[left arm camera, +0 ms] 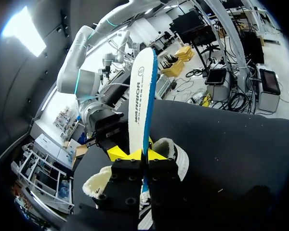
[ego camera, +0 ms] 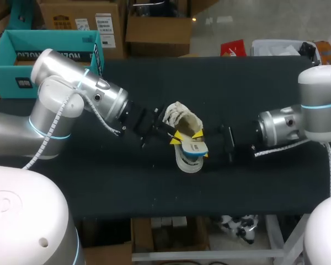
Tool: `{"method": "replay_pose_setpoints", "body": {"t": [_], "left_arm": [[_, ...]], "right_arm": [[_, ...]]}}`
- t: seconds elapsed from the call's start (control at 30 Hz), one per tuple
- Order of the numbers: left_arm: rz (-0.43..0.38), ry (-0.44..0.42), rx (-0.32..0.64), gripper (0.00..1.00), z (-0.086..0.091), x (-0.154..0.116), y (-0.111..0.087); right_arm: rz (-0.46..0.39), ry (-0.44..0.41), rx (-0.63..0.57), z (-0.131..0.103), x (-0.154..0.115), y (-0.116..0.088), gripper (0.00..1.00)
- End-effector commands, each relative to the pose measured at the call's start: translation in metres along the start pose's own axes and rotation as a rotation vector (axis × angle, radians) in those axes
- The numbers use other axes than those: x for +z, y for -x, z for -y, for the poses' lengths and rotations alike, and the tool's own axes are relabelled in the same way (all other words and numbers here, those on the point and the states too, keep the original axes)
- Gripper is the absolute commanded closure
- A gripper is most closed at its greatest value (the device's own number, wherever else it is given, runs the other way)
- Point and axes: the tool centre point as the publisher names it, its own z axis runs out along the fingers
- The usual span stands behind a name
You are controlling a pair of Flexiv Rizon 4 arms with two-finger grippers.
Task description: Open the shoe tongue, take the insole out of the shoe, put the insole back into the shoe, and pack the shoe into the shoebox
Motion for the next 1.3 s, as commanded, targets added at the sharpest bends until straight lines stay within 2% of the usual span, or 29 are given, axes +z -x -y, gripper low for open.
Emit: {"method": "replay_pose_setpoints", "body": {"t": [0.03, 0.1, 0.47, 0.77, 1.07, 1.23, 1.27, 1.3], "left_arm": [[0.006, -0.001, -0.003, 1.0, -0.002, 0.002, -0.001], [0.007, -0.002, -0.004, 1.0, -0.002, 0.003, -0.001], [-0.001, 0.033, 0.008, 1.0, -0.009, 0.005, 0.001], [-0.002, 0.062, 0.005, 1.0, -0.025, 0.006, 0.007], [-0.022, 0.077, -0.046, 1.0, -0.045, 0.005, 0.006], [-0.018, 0.067, -0.057, 1.0, -0.043, 0.003, 0.006], [-0.017, 0.063, -0.055, 0.91, -0.041, 0.003, 0.005], [-0.019, 0.052, -0.051, 0.76, -0.039, 0.003, 0.004]], "right_arm": [[0.002, 0.035, -0.007, 0.012, -0.002, 0.002, 0.75], [0.011, 0.039, -0.007, 0.011, 0.0, 0.001, 1.0], [0.028, 0.058, -0.031, -0.008, 0.007, 0.0, 1.0], [0.038, 0.103, -0.049, -0.019, 0.008, -0.012, 1.0], [0.034, 0.118, -0.053, -0.031, 0.008, -0.019, 1.0], [0.032, 0.12, -0.048, -0.032, 0.006, -0.019, 1.0], [0.03, 0.122, -0.048, -0.032, 0.005, -0.019, 1.0], [0.027, 0.123, -0.048, -0.031, 0.004, -0.018, 1.0]]}}
